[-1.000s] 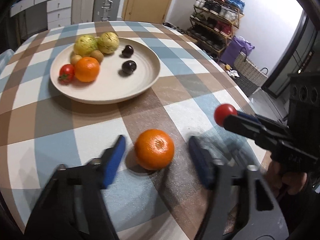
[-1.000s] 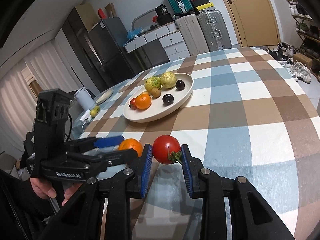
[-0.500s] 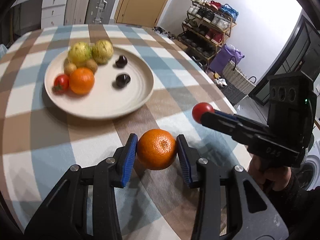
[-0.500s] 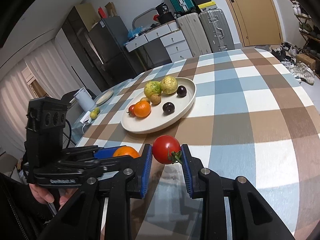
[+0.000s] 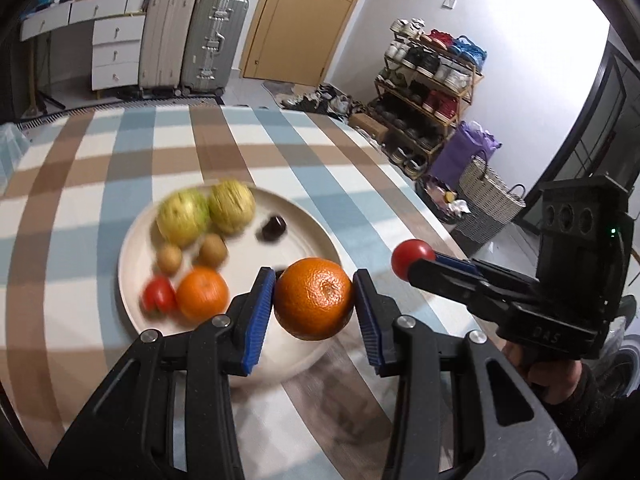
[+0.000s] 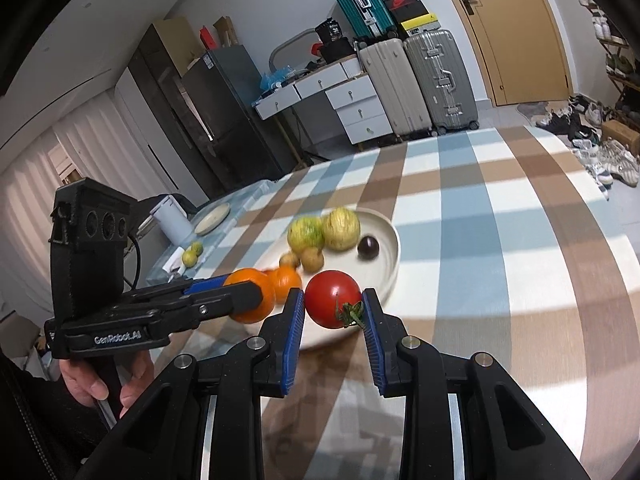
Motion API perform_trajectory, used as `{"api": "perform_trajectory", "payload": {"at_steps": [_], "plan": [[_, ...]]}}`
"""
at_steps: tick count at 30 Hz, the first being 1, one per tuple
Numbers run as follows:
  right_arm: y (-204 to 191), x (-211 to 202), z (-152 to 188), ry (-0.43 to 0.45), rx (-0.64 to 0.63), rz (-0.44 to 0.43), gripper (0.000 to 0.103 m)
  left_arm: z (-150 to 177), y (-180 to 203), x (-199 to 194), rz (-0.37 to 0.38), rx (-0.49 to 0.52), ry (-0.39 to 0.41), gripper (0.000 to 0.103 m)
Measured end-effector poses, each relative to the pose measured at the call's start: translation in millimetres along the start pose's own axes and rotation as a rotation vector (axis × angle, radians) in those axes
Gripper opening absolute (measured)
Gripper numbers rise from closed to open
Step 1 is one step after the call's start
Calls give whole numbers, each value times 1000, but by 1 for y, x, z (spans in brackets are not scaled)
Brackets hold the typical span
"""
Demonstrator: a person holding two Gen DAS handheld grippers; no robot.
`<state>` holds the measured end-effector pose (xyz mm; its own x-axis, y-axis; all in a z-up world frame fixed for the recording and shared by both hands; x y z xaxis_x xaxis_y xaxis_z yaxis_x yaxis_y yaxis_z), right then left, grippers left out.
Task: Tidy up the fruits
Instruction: 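Carry the orange and tomato onto the plate and open both grippers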
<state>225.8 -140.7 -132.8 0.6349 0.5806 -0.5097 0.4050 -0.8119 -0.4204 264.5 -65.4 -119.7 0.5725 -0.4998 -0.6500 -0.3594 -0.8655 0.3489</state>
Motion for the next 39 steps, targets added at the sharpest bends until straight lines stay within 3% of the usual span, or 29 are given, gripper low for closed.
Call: {"api": "perform_trajectory", "payload": {"at_steps": [9,17,32,36,39], "plan": [[13,49,-40,-28,76,-26,29,-34,-34,40,-49,-46,-16,37],[30,90,-36,-116,133,9,29,-27,-46,71,-42,-61,-60,37],[32,107,-23,-174,76,84,30,-19,-51,93,-20,-67,-83,37],[32,107,-23,-173,85,71,31,-24,-51,85,-29,-57,-47,37],[32,103,-24,-157,89,69,37,-29,-49,73,-30,-49,-19,37]]}}
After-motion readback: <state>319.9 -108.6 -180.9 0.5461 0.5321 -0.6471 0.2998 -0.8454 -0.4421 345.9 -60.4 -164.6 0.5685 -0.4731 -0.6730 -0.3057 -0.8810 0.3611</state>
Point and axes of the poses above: each gripper's, at about its wrist camera, not at the fingertips, and x roughly the way its jaws point, y to its right, z to its underside, the point moved 10 cm from there along x, roughly the way its jaws point, and after that the axes turned 1 degree about z, right-handed, at the moved point
